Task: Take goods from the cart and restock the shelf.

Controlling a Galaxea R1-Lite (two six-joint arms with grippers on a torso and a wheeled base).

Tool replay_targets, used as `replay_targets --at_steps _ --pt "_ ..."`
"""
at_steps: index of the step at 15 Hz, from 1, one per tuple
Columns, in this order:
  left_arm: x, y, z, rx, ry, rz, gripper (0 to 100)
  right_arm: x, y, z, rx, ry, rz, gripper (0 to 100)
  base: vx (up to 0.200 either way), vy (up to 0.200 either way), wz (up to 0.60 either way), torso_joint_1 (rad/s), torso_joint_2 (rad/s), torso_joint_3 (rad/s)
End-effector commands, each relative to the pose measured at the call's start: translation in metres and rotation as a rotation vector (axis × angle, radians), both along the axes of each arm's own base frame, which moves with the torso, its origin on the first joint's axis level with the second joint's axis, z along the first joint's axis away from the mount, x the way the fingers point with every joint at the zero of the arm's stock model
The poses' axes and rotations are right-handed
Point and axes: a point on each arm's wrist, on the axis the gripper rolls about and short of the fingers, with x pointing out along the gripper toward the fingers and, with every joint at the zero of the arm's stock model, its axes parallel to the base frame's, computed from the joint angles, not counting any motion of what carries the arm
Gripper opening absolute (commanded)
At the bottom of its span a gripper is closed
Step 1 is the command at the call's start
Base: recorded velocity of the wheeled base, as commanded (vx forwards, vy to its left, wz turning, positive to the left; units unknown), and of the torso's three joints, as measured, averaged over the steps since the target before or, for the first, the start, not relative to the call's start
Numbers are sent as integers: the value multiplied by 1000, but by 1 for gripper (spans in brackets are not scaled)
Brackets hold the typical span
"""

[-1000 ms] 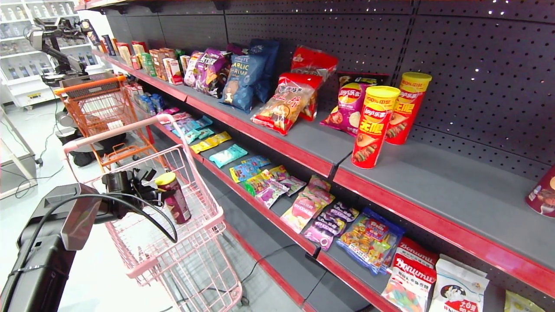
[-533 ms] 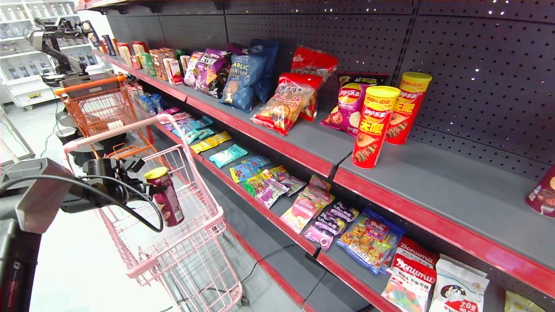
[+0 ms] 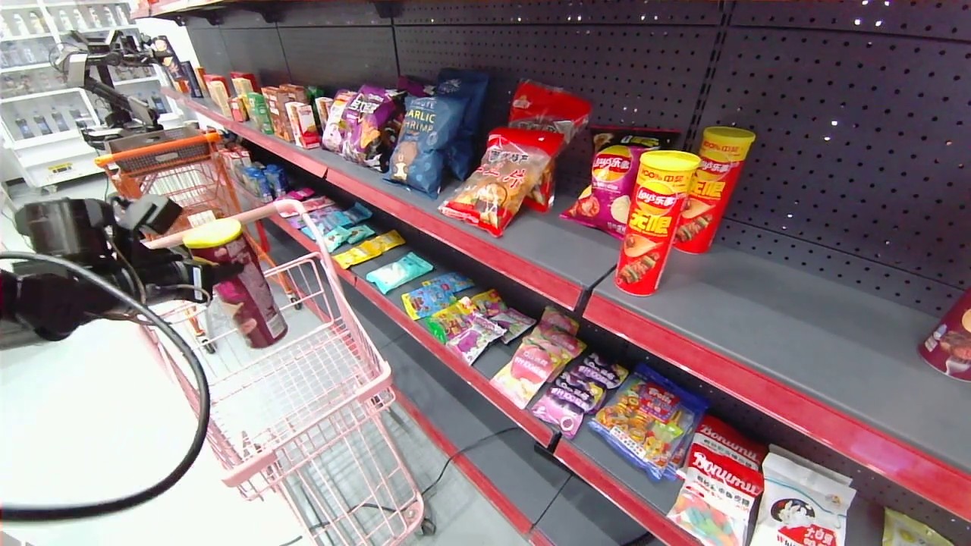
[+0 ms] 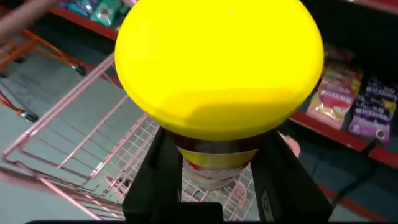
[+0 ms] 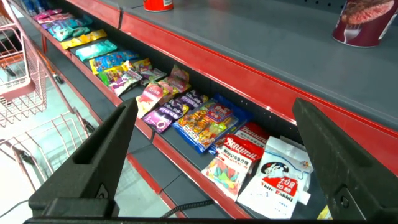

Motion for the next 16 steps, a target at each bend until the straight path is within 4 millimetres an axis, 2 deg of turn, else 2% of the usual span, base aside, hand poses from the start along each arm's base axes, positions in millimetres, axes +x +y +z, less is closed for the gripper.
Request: replay_targets --at_steps 1,4,7,8,10,13,16 --pt "-77 -25 82 -6 -189 65 0 0 0 0 0 1 1 100 0 0 0 0 0 0" --pt "-134 -44 129 3 -329 37 0 0 0 0 0 1 1 100 0 0 0 0 0 0" --pt "-177 -62 149 -40 -322 22 0 0 0 0 0 2 1 100 0 0 0 0 0 0" --pt "-180 -62 150 -43 -323 49 0 0 0 0 0 1 1 100 0 0 0 0 0 0" --pt "-180 -58 154 -36 -332 218 0 0 0 0 0 1 1 100 0 0 0 0 0 0" --pt "-195 -62 147 -66 -224 241 0 0 0 0 0 1 1 100 0 0 0 0 0 0" --pt "-207 -66 145 -71 -191 235 0 0 0 0 0 1 1 100 0 0 0 0 0 0"
